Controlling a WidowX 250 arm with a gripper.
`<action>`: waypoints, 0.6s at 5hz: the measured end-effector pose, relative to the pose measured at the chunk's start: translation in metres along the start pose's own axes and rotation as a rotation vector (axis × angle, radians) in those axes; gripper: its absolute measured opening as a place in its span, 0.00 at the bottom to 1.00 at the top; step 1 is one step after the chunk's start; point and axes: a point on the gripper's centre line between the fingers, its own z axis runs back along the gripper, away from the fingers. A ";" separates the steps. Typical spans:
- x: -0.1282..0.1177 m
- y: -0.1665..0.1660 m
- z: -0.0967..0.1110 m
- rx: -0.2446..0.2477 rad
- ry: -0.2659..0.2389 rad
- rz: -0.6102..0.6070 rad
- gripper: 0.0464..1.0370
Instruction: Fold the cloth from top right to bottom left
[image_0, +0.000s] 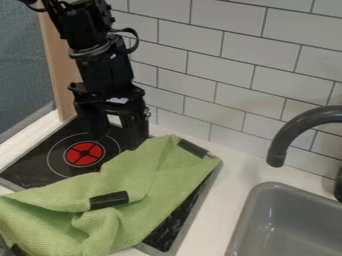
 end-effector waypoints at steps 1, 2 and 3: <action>-0.003 -0.001 -0.005 -0.005 0.018 0.009 0.96; 0.005 -0.010 -0.015 0.021 0.017 0.062 0.96; 0.028 -0.017 -0.043 -0.020 0.102 0.117 0.96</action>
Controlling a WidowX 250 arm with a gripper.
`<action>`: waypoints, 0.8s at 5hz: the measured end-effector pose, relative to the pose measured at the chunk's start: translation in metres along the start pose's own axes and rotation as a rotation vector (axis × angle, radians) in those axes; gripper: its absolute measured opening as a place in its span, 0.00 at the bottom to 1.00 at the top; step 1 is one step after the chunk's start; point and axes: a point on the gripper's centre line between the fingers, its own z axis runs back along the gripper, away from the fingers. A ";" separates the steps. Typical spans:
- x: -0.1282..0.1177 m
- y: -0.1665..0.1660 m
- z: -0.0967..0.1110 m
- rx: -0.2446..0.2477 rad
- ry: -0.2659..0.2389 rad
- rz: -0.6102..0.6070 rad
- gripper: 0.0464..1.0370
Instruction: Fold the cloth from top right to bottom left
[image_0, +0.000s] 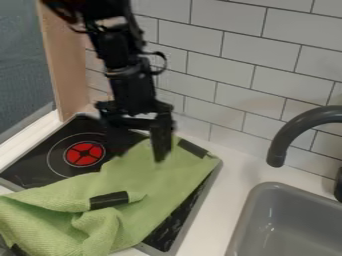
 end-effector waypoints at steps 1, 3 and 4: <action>0.025 -0.011 -0.008 0.027 -0.050 0.089 0.96; 0.061 -0.028 -0.026 0.041 -0.098 0.181 0.96; 0.069 -0.029 -0.032 0.048 -0.139 0.200 0.96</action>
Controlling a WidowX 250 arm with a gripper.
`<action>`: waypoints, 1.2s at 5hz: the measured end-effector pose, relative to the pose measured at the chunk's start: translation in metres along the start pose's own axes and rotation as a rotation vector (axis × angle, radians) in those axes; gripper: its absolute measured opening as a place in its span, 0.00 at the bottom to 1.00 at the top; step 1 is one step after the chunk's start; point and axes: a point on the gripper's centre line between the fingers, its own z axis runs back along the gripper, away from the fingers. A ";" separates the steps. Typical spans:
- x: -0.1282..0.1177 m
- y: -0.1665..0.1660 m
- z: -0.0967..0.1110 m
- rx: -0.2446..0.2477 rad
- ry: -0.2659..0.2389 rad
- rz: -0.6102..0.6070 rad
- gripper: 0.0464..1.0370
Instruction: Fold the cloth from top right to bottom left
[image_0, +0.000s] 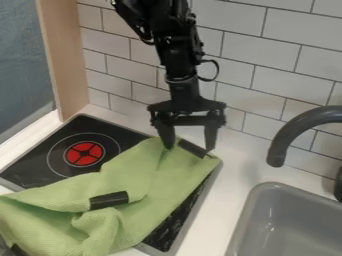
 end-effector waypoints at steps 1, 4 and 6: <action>0.009 -0.014 -0.006 -0.006 -0.014 -0.014 0.96; 0.018 -0.020 -0.044 0.036 0.033 -0.005 0.96; 0.019 -0.019 -0.048 0.113 0.033 -0.013 0.60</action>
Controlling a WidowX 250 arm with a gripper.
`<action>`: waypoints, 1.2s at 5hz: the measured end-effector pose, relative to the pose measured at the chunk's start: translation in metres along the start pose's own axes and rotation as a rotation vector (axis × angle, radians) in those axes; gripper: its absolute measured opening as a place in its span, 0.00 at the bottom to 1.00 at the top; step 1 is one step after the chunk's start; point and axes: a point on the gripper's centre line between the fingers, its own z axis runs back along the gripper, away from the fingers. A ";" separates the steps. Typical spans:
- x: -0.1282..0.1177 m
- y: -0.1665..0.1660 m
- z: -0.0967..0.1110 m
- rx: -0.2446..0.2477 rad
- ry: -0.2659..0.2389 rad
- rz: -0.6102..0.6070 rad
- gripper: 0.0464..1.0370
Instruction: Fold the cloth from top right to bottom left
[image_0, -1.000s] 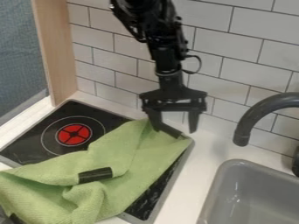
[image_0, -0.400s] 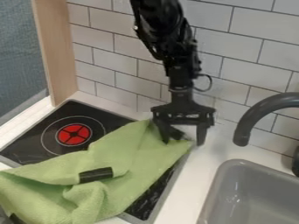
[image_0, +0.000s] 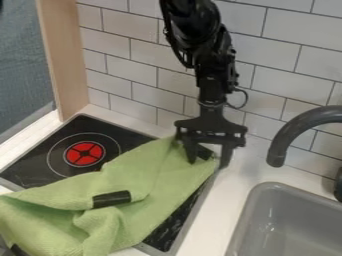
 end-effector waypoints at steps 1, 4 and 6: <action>0.001 0.001 0.000 0.003 -0.007 -0.001 0.33; -0.002 -0.001 0.001 -0.005 0.013 -0.005 0.01; 0.002 -0.005 0.028 -0.031 -0.025 -0.017 0.00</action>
